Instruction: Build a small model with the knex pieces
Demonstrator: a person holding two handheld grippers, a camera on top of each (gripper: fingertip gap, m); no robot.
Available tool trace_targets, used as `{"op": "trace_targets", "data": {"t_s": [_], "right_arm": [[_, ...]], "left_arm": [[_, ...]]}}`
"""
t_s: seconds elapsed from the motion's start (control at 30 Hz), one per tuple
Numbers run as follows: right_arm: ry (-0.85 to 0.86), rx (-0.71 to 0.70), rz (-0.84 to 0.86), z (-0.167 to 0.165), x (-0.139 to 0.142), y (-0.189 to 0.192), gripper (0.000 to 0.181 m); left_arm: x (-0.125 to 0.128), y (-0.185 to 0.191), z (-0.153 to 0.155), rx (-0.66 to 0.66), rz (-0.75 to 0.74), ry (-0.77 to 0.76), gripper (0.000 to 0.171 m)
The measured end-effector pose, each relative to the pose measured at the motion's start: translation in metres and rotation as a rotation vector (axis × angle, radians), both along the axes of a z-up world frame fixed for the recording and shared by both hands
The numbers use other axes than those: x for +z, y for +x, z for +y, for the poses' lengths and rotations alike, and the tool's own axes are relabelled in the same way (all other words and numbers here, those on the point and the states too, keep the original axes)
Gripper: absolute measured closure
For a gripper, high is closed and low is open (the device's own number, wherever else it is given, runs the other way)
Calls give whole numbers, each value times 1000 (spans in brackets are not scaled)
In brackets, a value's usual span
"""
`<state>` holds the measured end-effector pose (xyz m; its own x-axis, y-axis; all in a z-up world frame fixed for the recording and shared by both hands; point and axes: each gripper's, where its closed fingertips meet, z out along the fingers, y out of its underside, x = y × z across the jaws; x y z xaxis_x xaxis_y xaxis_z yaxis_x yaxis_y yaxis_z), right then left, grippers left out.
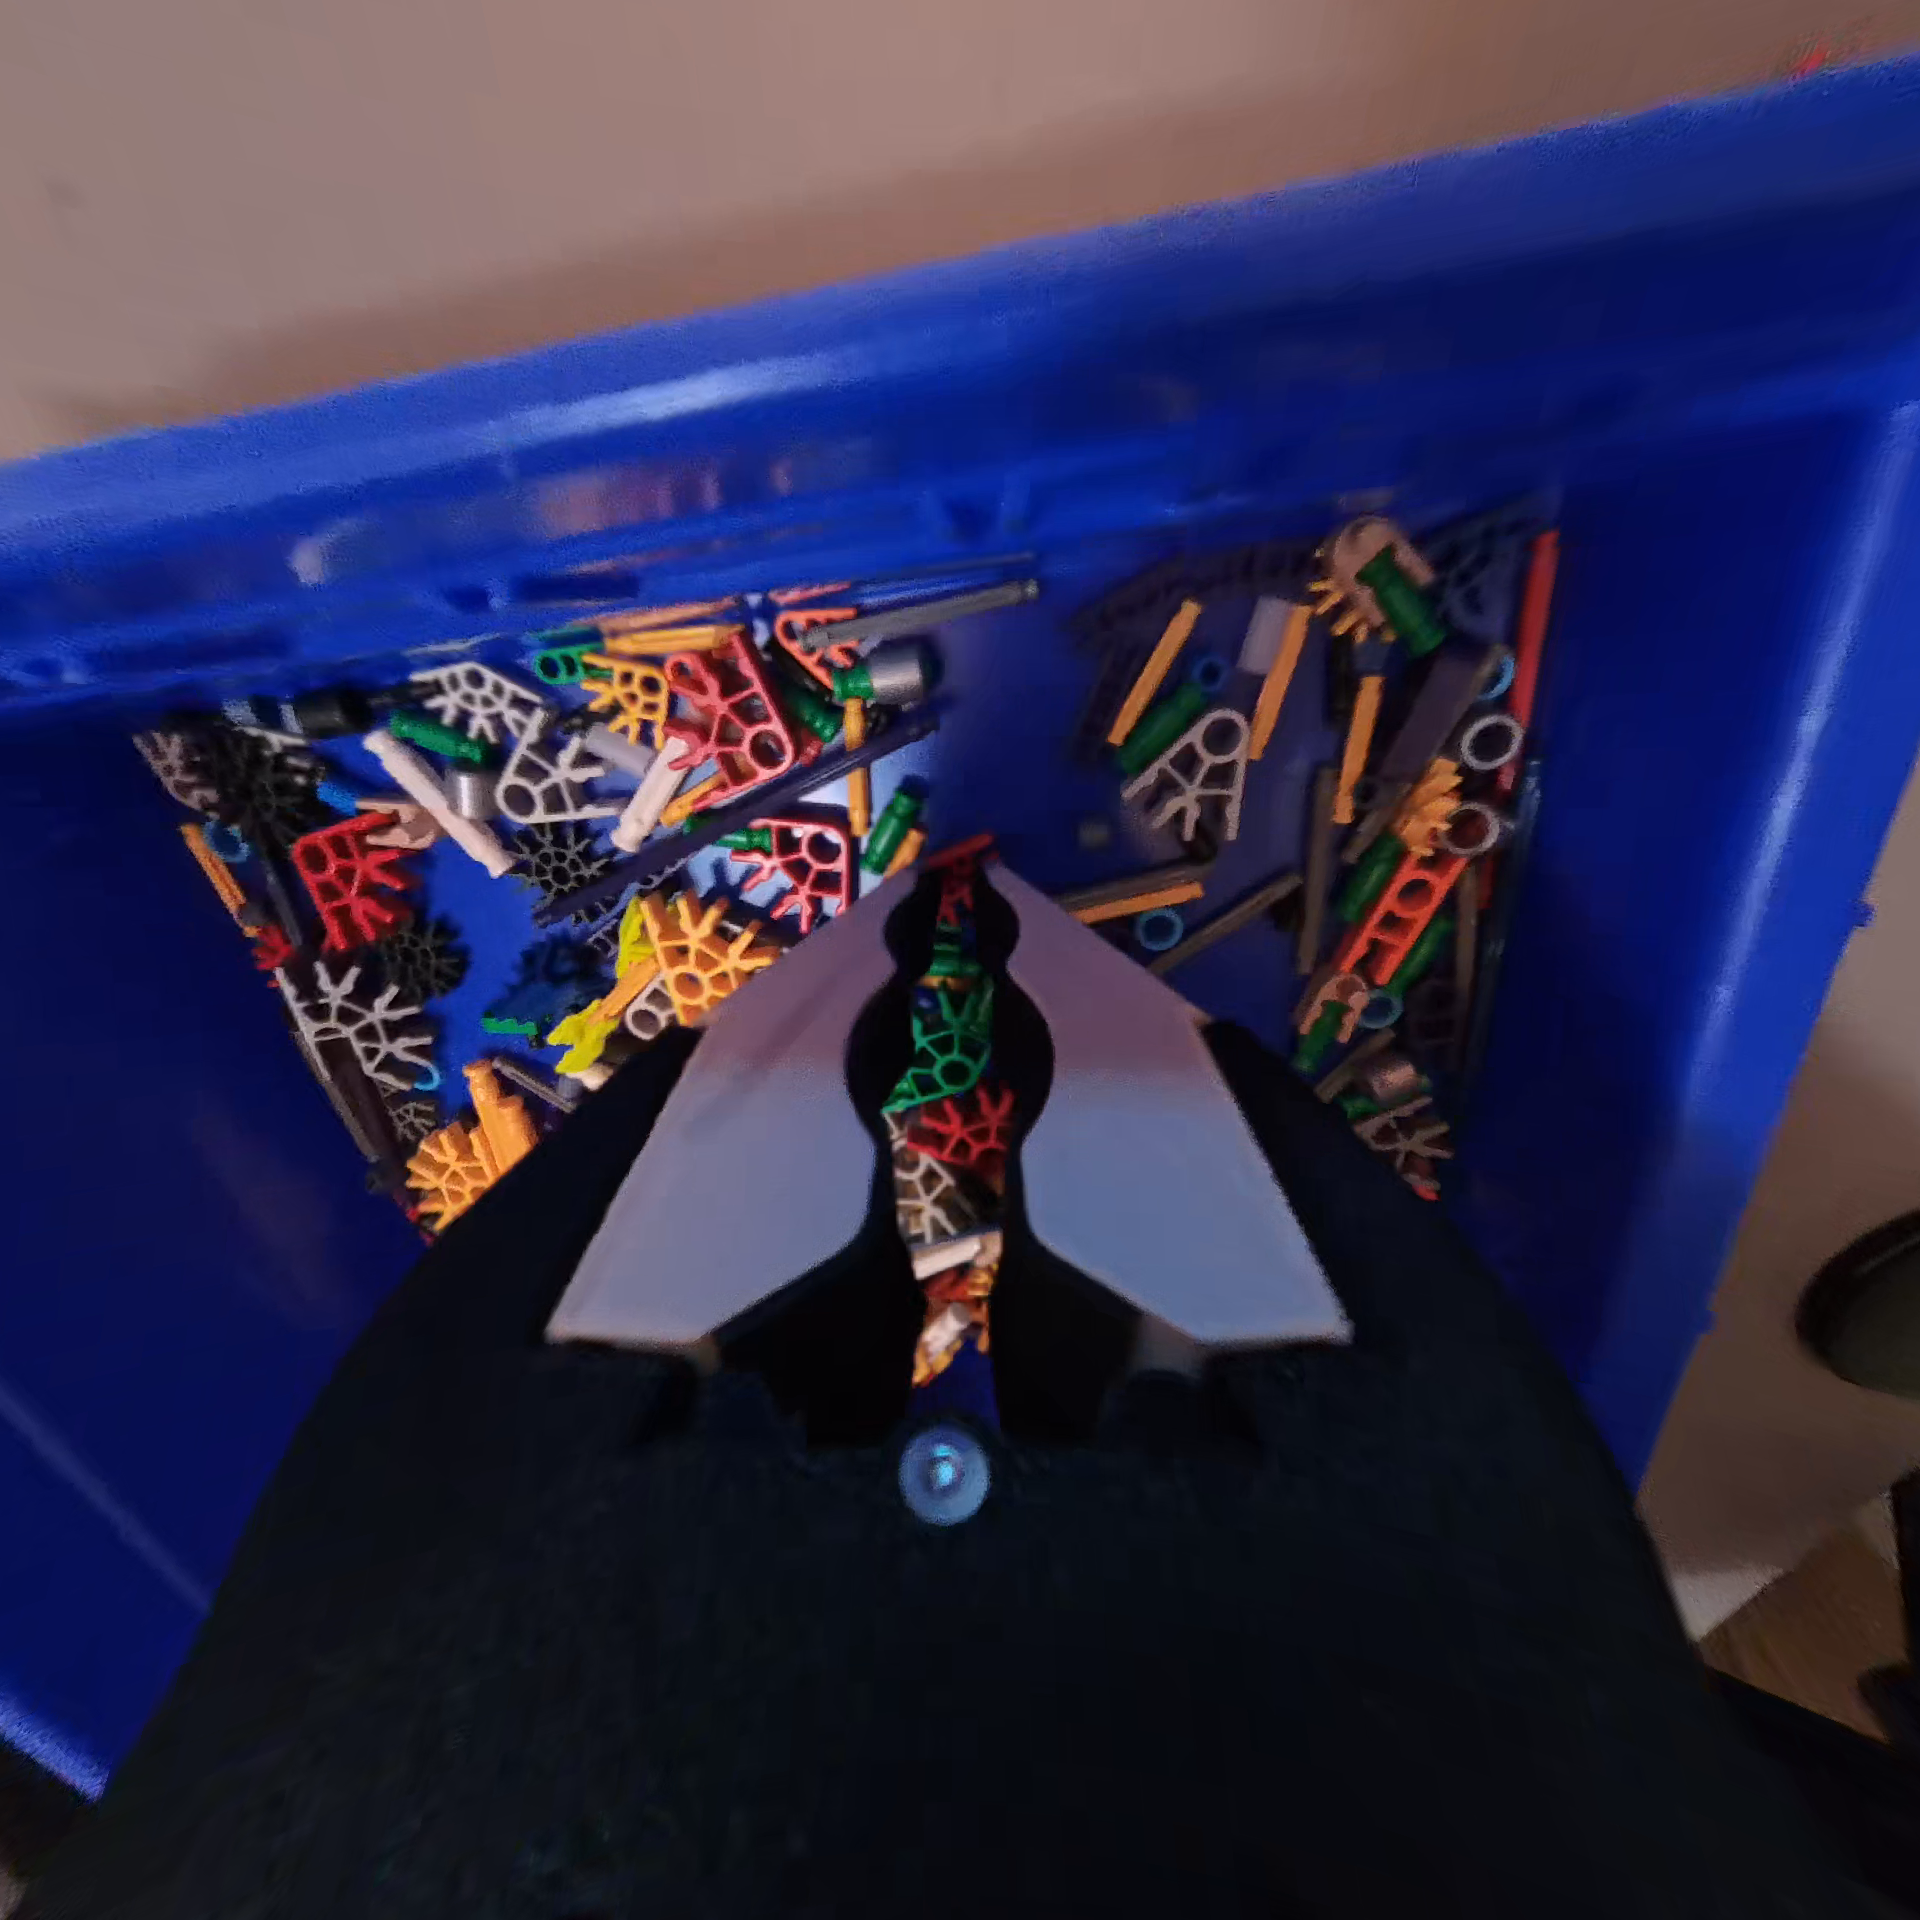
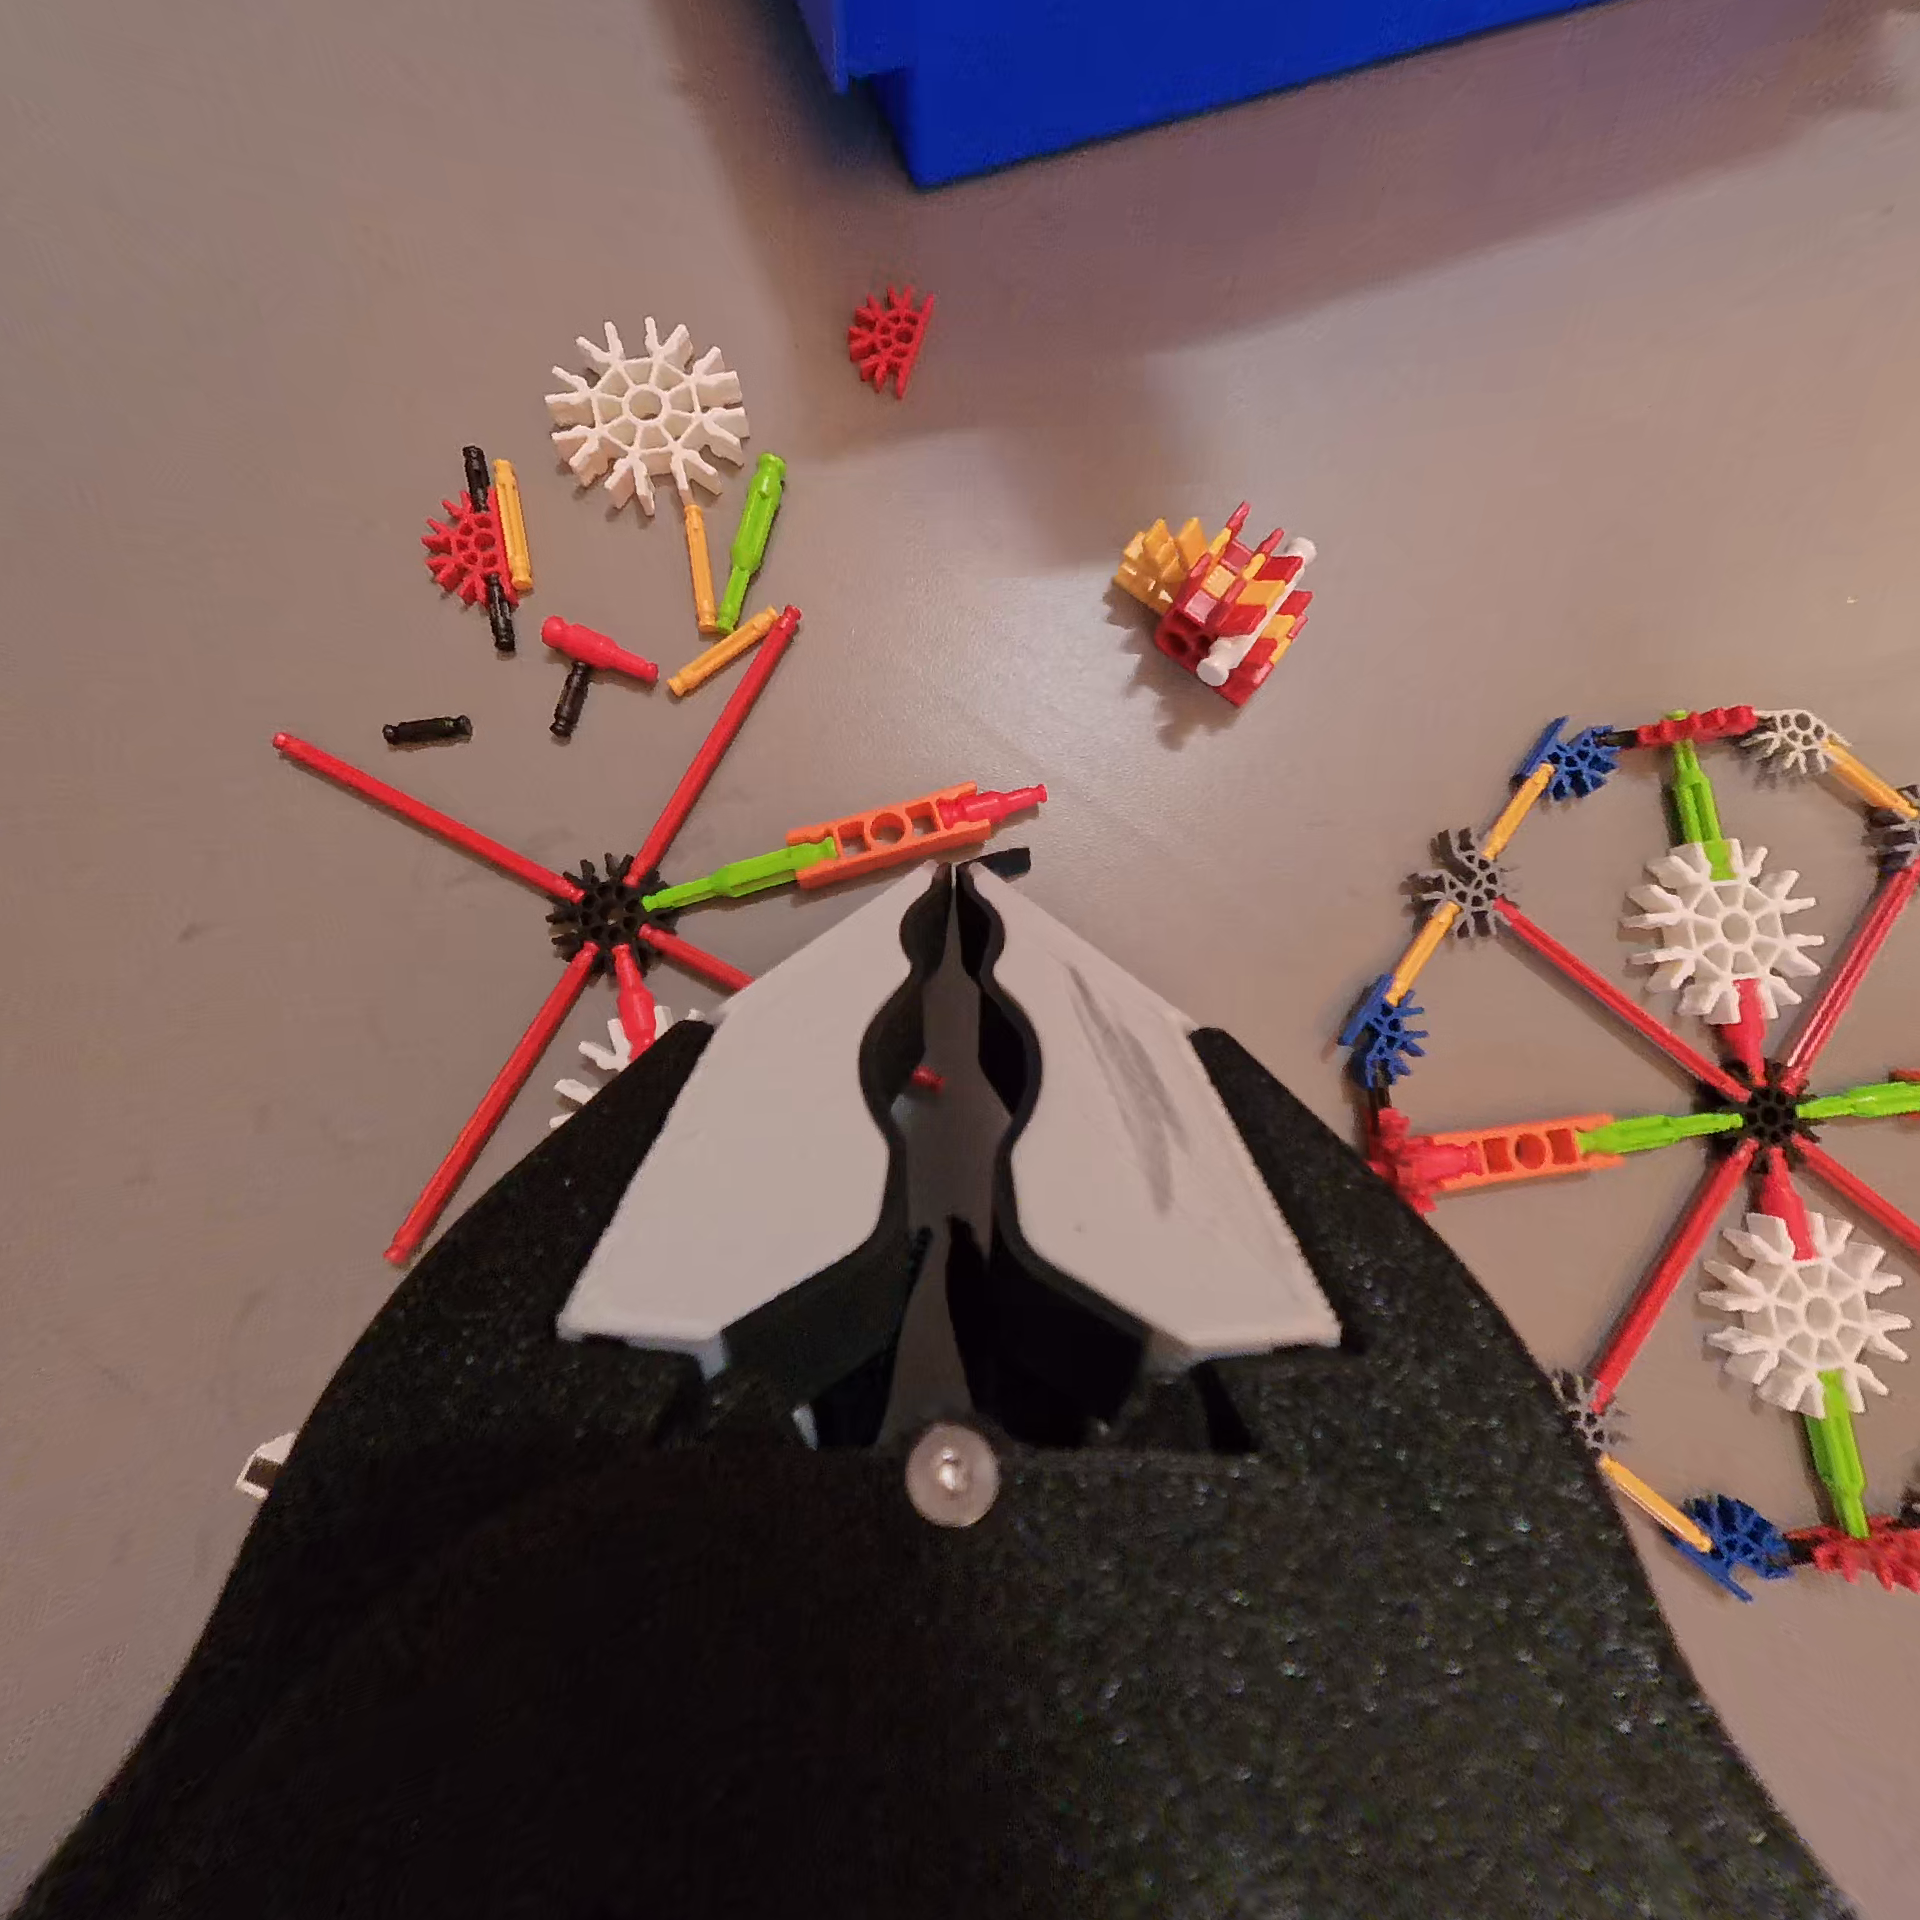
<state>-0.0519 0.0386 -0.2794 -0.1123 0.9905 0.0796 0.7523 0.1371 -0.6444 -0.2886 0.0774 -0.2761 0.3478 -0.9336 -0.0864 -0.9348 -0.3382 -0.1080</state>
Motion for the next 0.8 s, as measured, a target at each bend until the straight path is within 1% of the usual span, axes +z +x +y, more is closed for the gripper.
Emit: {"op": "trace_targets", "data": {"t_s": [0.1, 0.17, 0.23, 0.33, 0.4, 0.57, 0.67, 0.73, 0.8], "right_arm": [[1, -1, 3, 0, 1, 0, 181], [0, 0, 1, 0, 0, 0, 181], [0, 1, -2, 0, 0, 0, 181], [0, -1, 0, 0, 0, 0, 181], [2, -2, 1, 1, 1, 0, 181], [5, -3, 3, 1, 2, 1, 181], [8, -1, 6, 0, 3, 0, 181], [9, -1, 7, 0, 3, 0, 181], [10, 1, 7, 0, 4, 0, 181]], "left_arm": [[8, 7, 2, 8, -82, 25, 163], [8, 7, 1, -13, -79, 33, 162], [5, 11, -3, -64, -78, 30, 157], [3, 14, -2, -95, -71, 51, 156], [4, 19, -7, -121, -96, 35, 156], [24, 24, -5, -125, -158, 103, 158], [38, 29, -9, -126, -201, 132, 160], [43, 29, -10, -123, -198, 151, 160], [40, 29, -10, -125, -184, 154, 156]]}}
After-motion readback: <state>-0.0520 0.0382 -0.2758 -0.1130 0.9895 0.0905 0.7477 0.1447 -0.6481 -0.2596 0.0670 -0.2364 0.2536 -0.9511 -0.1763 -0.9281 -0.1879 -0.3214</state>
